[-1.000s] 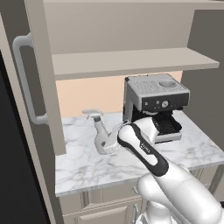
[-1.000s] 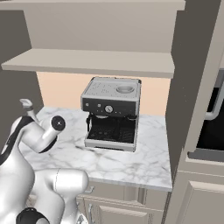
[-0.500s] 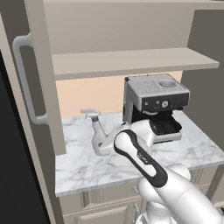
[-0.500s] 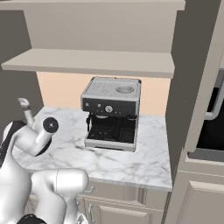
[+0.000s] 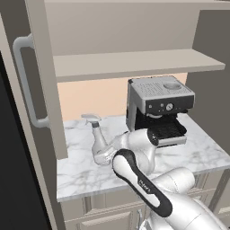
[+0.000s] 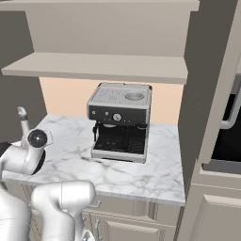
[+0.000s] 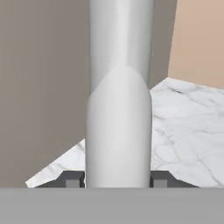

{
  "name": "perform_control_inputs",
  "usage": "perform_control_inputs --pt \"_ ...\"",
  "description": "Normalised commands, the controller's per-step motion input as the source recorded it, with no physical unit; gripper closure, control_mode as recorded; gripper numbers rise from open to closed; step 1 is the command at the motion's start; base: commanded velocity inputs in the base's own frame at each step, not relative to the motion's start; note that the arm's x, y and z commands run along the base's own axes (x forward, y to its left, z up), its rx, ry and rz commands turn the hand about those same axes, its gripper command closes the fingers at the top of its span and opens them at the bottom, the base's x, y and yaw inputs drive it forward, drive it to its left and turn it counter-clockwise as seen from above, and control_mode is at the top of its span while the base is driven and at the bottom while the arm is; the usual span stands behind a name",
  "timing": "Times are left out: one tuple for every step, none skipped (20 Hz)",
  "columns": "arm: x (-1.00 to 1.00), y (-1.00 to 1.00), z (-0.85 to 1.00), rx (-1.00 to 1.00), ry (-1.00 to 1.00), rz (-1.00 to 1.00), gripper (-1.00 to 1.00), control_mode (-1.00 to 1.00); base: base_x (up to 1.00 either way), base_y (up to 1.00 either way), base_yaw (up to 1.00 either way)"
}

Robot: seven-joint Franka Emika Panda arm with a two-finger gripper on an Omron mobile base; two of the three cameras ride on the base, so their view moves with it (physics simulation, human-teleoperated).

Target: Move the cutting board and knife to the sink. Then move spray from the cabinet to the counter.

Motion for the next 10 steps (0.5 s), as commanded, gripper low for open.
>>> perform_control_inputs --pt "-0.22 -0.04 -0.54 0.02 -0.03 -0.2 1.0 -1.0 0.0 0.0 0.0" --pt "-0.21 -0.05 -0.53 0.01 -0.05 -0.21 1.0 -1.0 0.0 0.0 0.0" --pt "-0.19 -0.04 -0.53 0.01 -0.06 -0.22 1.0 -1.0 0.0 0.0 0.0" --pt "-0.16 -0.07 -0.54 0.0 -0.07 -0.22 1.0 -1.0 0.0 0.0 0.0" --pt "-0.13 -0.08 -0.55 0.0 -0.09 -0.23 1.0 -1.0 0.0 0.0 0.0" --pt "-0.11 -0.07 -0.57 0.0 -0.11 -0.23 1.0 -1.0 0.0 0.0 0.0" --pt "-0.09 -0.07 -0.57 0.0 -0.13 -0.24 1.0 -1.0 0.0 0.0 0.0" --pt "-0.09 -0.06 -0.57 0.01 -0.15 -0.25 1.0 -1.0 0.0 0.0 0.0" --pt "-0.11 -0.05 -0.56 0.01 -0.17 -0.25 1.0 -1.0 0.0 0.0 0.0" --pt "-0.13 -0.01 -0.55 0.02 -0.2 -0.26 1.0 -1.0 0.0 0.0 0.0"
